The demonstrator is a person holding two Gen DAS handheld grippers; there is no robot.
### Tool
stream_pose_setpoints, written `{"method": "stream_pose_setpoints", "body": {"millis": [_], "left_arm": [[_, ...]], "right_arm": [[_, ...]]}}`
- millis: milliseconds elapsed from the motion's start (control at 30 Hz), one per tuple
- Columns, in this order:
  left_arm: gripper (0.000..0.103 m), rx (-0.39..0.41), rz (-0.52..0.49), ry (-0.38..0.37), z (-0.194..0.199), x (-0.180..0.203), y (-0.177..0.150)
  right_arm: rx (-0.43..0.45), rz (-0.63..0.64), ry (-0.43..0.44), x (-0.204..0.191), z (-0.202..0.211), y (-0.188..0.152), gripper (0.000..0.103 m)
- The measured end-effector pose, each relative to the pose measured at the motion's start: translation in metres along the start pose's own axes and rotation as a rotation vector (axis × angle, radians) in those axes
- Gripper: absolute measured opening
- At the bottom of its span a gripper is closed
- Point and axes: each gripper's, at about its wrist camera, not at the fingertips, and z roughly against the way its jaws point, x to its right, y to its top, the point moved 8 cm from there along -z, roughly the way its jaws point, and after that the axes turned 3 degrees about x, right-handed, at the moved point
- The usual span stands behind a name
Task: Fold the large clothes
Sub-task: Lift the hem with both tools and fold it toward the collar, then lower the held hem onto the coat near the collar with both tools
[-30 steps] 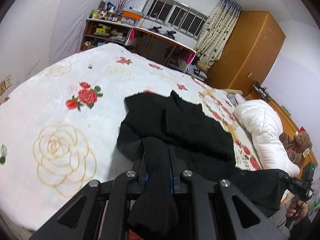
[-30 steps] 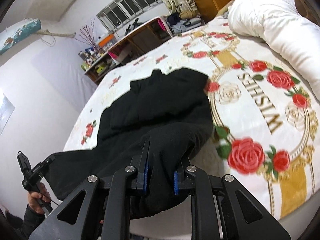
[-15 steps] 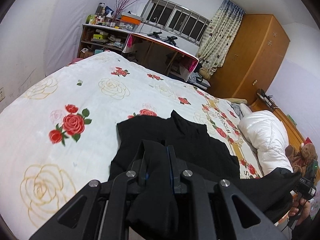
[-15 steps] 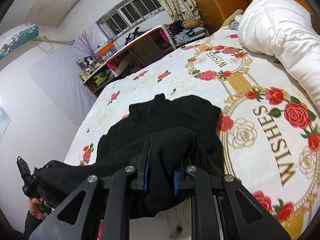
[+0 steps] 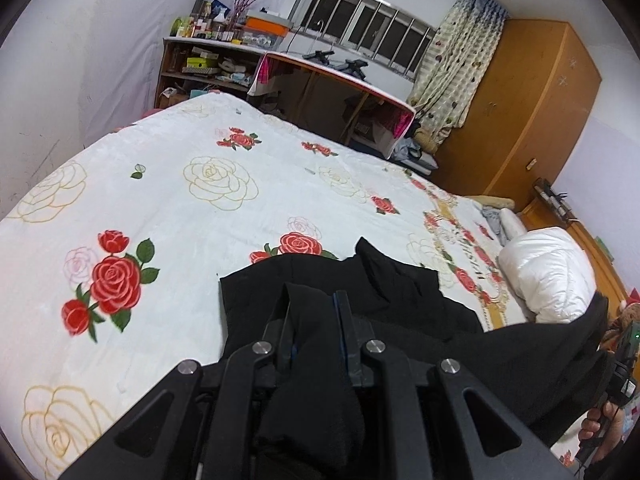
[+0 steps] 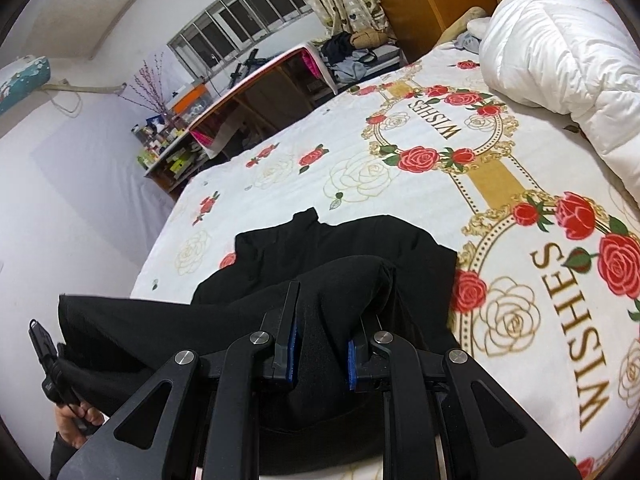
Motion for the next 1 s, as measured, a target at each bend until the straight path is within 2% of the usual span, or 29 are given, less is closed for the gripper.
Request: {"method": "stream_pose_setpoints", "body": {"millis": [233, 467, 667, 800, 867, 900, 933, 967, 1000], "left_arm": [[0.015, -0.061, -0.008, 0.051, -0.07, -0.005, 0.006], [0.015, -0.132, -0.022, 0.098, -0.133, -0.016, -0.004], [0.016, -0.173, -0.013, 0.108, -0.165, -0.024, -0.018], [0.022, -0.187, -0.021, 0.106, -0.17, -0.022, -0.018], [0.023, -0.186, -0.007, 0.086, -0.166, -0.022, -0.013], [0.027, -0.186, -0.001, 0.071, -0.162, -0.022, -0.01], [0.031, -0.182, 0.002, 0.059, -0.159, -0.022, -0.006], [0.04, -0.17, 0.005, 0.047, -0.154, -0.021, -0.001], [0.048, -0.149, 0.003, 0.04, -0.147, -0.021, 0.005]], "right_arm": [[-0.06, -0.023, -0.049, 0.015, -0.066, 0.016, 0.018], [-0.133, -0.053, -0.104, 0.04, -0.121, 0.014, 0.019], [-0.186, -0.078, -0.118, 0.056, -0.155, 0.006, 0.02], [-0.208, -0.092, -0.118, 0.059, -0.163, 0.005, 0.024], [-0.214, -0.081, -0.106, 0.056, -0.16, 0.007, 0.031], [-0.214, -0.079, -0.097, 0.054, -0.158, 0.009, 0.034], [-0.211, -0.078, -0.082, 0.051, -0.154, 0.012, 0.044], [-0.202, -0.079, -0.058, 0.048, -0.149, 0.016, 0.054], [-0.188, -0.077, -0.033, 0.044, -0.143, 0.021, 0.058]]}}
